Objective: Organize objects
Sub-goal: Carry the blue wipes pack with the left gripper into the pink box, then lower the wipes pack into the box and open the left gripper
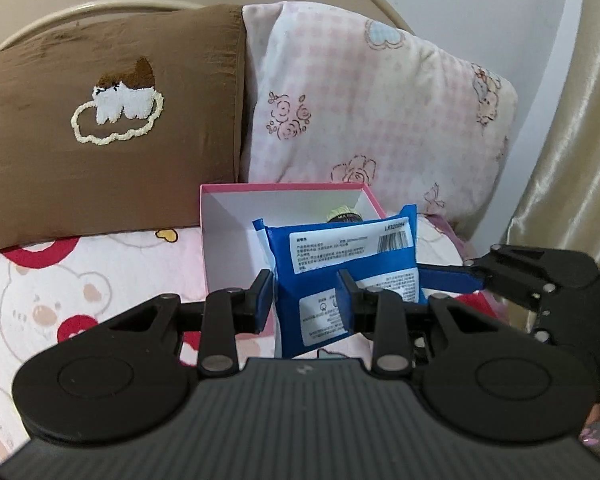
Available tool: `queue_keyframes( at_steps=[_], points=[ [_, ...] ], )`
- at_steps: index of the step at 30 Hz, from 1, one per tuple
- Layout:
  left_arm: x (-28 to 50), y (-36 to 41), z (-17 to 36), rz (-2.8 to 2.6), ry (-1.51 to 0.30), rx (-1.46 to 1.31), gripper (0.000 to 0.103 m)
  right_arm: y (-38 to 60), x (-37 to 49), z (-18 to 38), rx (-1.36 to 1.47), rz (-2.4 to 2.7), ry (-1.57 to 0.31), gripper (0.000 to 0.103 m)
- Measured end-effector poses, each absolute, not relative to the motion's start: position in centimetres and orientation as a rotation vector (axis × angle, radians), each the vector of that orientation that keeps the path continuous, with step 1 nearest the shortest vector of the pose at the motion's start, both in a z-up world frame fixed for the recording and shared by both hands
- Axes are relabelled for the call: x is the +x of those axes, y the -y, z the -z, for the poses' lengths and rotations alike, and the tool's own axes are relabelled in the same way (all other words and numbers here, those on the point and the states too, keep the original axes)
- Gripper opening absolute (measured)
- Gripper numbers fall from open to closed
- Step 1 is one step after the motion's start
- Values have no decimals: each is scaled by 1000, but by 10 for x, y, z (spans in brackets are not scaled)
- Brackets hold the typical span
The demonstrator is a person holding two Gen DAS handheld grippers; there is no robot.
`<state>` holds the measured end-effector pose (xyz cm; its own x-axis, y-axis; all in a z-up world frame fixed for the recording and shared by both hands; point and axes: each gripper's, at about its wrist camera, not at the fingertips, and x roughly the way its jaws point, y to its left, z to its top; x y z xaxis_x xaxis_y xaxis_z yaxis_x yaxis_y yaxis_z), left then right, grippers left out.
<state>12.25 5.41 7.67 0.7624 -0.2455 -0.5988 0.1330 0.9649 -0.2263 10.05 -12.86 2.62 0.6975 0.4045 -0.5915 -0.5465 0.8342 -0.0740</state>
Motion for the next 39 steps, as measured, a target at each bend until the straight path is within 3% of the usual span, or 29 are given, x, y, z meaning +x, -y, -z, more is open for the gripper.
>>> queue_keyframes(
  at_steps=[5,11,28,39],
  points=[
    [146,-52,-78,187,-674,-142,31,137,143,-25,-192,-546,-628,38],
    [197,-52,-62,172,-734,-157,31,143,191,-5,-100,-549,-709,34],
    [299,-46,31,19,-996,-83,31,133,292,119,133,-557,-967,34],
    [312,-47,58,26,-1065,-94,31,137,302,134,131,-554,-1006,28]
  ],
)
